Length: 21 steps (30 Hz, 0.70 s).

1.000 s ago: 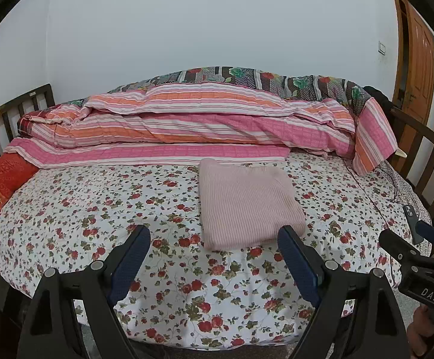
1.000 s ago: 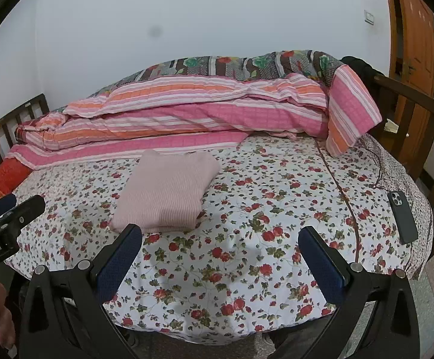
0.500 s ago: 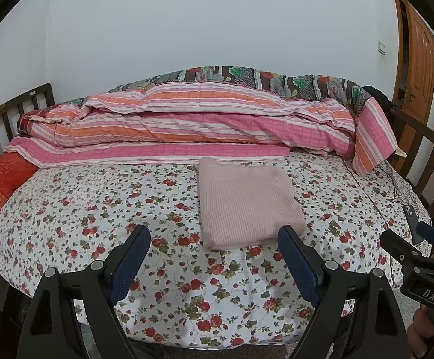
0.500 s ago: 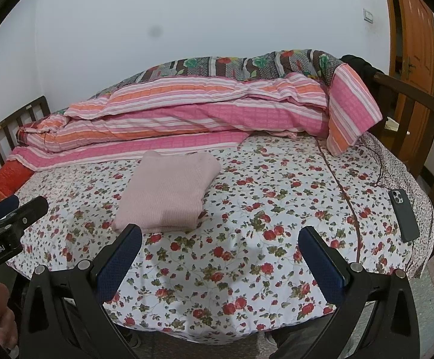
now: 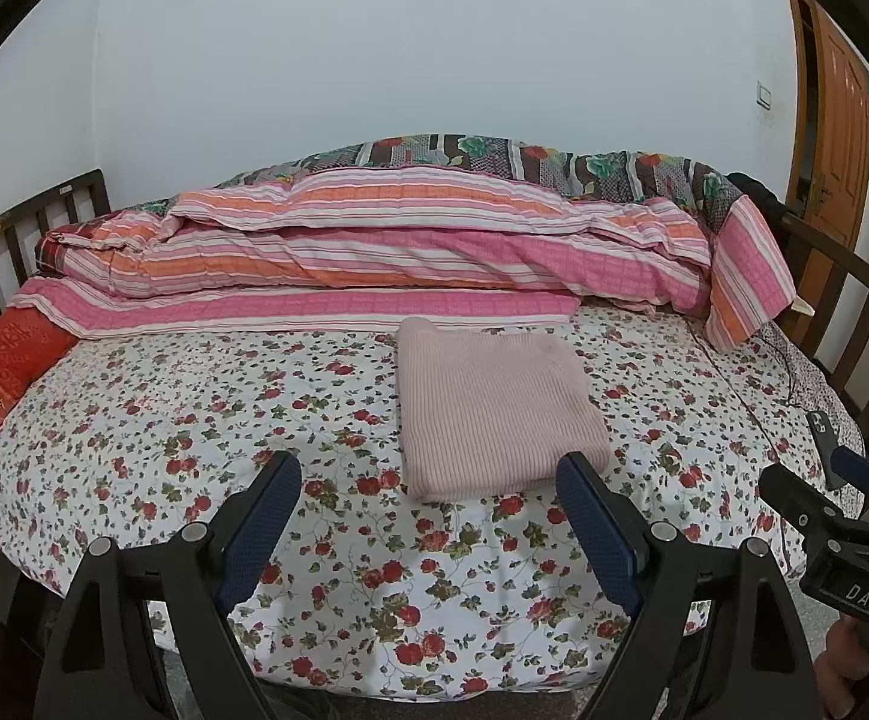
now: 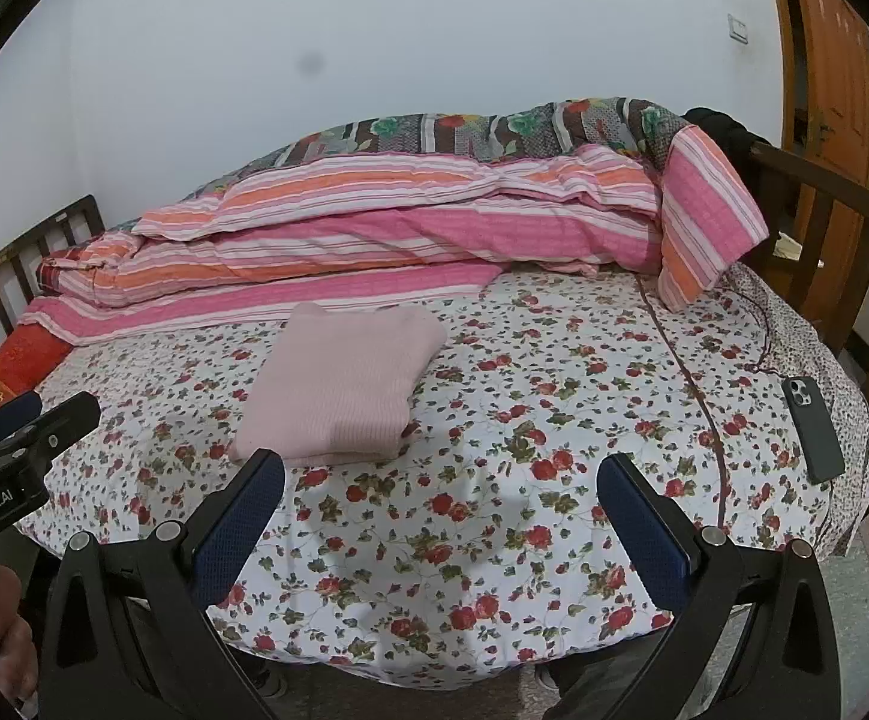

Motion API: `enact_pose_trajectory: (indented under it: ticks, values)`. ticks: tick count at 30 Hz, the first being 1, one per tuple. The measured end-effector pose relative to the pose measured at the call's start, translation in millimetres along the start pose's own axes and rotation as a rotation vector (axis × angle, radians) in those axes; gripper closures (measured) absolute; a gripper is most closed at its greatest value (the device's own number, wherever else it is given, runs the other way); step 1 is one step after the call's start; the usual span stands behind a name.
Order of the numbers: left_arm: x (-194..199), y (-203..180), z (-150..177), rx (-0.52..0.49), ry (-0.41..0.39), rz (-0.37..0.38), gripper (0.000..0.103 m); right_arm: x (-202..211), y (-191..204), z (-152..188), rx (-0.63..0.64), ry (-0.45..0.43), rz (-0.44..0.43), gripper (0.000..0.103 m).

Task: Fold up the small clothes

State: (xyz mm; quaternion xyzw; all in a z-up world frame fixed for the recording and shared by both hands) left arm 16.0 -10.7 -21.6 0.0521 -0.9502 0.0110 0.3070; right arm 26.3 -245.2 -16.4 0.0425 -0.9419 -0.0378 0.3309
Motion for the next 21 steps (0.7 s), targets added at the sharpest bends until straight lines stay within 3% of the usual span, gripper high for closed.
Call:
enact_pose_trajectory:
  ticks: [21]
  values:
    - [0.5,3.0,-1.5,0.014,-0.004,0.004,0.017,-1.4,1.6,1.6,-0.009,0.001,-0.005,0.001]
Point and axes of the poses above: each gripper's, at about its wrist camera, not at the fingertips, and x roughly against the way its jaws point, y to its left, z to its underside, the point moved 3 cm from there along -x, roughly the way its jaws point, and after that the axes turned 5 degrees about -z, right-handed, at the moved point
